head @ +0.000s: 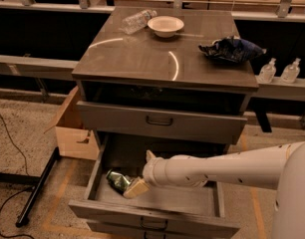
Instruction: Pick green can from middle drawer and place on counter
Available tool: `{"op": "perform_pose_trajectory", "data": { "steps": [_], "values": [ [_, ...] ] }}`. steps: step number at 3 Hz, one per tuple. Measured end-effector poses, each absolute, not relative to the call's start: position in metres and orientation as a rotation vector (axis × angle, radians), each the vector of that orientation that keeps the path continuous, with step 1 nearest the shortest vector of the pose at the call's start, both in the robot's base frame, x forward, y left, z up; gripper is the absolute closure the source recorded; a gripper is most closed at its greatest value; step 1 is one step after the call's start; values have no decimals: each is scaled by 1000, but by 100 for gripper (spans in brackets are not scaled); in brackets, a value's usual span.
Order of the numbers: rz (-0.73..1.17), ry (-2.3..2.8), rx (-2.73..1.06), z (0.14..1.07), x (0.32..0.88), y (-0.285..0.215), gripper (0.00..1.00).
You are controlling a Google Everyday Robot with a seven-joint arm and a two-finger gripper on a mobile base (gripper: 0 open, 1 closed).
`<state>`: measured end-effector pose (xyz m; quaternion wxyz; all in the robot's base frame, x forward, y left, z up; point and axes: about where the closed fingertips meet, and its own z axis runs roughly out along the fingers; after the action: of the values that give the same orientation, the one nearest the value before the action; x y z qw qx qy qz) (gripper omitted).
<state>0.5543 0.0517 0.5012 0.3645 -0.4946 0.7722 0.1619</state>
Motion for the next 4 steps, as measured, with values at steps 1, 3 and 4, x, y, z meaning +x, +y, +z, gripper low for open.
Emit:
{"op": "perform_pose_trajectory", "data": {
  "steps": [1,3,4],
  "values": [
    [429,1957,-1275,481,565,74,0],
    [426,1941,-1285,436,591,106,0],
    [421,1954,-1293,416,596,116,0]
  ]
}}
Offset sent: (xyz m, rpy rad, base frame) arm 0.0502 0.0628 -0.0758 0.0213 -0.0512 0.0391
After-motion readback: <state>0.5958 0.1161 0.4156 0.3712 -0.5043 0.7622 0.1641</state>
